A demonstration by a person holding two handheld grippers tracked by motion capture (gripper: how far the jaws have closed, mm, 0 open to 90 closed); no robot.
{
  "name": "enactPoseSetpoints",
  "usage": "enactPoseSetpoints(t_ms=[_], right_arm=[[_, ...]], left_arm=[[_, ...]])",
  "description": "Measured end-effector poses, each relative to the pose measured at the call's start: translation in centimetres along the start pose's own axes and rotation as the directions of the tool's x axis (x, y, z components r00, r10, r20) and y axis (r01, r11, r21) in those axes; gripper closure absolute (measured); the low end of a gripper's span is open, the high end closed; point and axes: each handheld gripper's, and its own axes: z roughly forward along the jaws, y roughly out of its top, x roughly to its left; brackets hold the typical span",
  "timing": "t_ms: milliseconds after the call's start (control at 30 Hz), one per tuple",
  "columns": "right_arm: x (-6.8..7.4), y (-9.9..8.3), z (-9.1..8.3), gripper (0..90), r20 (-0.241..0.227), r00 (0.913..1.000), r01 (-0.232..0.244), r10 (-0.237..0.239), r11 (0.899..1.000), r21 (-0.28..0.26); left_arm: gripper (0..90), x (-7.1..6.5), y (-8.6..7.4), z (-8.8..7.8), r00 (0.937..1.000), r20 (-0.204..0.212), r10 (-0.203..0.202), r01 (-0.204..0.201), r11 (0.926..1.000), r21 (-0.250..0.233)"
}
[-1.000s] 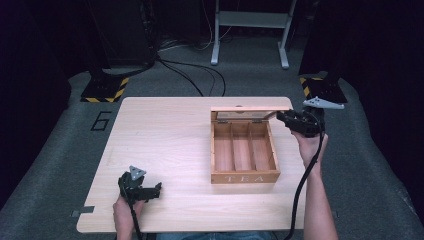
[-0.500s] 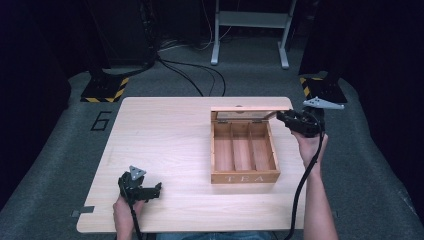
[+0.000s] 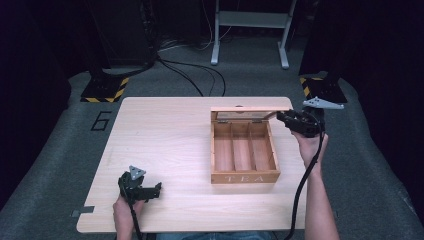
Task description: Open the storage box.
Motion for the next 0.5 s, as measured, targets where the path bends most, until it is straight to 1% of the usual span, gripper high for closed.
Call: enactPoseSetpoints(t_ms=[433,500], right_arm=[[-0.03,0.0,0.01,60.3,-0.001,1.0,0.005,-0.005,1.0,-0.001],[0.02,-0.05,-0.01,60.3,0.0,1.0,-0.004,0.004,1.0,-0.002]], left_arm=[[0.4,-0.03,0.01,0.0,1.0,-0.001,-0.001,0.001,1.0,-0.001],[0.4,-0.03,0.0,0.0,1.0,-0.001,-0.001,0.001,1.0,0.0]])
